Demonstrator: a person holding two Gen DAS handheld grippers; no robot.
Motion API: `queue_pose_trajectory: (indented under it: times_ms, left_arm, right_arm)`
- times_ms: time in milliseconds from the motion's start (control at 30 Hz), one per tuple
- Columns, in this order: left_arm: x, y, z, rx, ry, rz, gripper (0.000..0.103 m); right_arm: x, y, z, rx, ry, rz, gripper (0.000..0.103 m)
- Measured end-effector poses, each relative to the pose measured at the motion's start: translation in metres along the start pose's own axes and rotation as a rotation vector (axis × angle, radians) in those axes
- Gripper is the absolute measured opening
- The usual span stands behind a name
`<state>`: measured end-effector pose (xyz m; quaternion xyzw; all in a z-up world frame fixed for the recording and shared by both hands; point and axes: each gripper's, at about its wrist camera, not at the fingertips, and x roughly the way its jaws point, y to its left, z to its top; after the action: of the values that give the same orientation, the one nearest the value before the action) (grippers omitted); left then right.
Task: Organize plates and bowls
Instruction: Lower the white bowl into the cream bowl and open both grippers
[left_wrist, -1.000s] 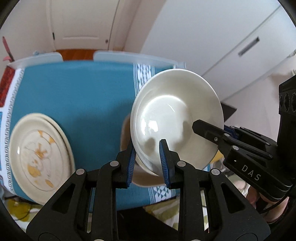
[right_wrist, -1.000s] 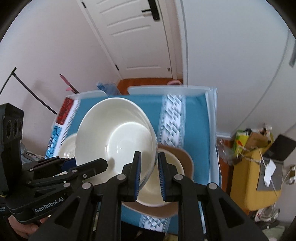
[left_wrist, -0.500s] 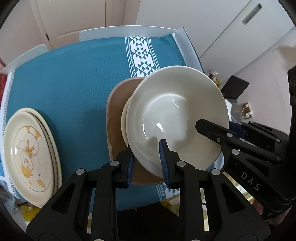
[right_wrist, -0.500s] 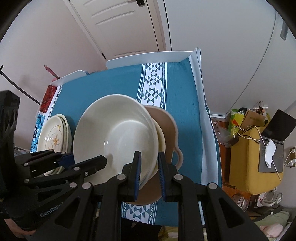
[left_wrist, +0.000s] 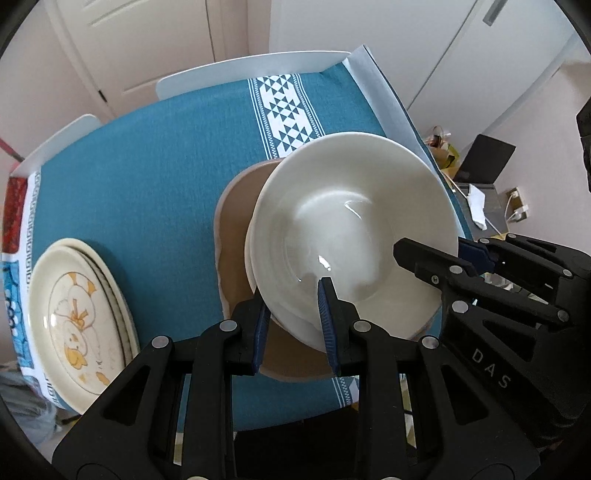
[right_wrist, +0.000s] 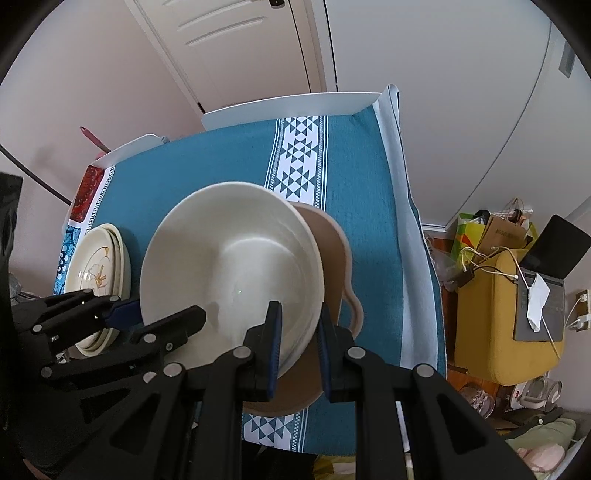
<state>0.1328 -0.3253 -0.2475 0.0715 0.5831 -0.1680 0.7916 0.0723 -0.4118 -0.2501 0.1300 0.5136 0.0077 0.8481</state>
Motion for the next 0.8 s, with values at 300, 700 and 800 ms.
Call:
queue_pose_trajectory:
  times_ms: [300,700,800]
  left_arm:
    - [0.0004,-0.0063,0.0018,0.043,0.000,0.074,0.023]
    - [0.0038,-0.0084,0.0022,0.085,0.010,0.148,0.023]
    - [0.0040,-0.0065,0.0033,0.078,0.013,0.134,0.023]
  right_arm:
    - [0.0001,-0.0015,0.0000,-0.004,0.000,0.004,0.016]
    - [-0.0008,-0.0015,-0.0005,0.002,-0.003,0.009,0.017]
    - [-0.0009,-0.0017,-0.0005,0.003,-0.004,0.012,0.017]
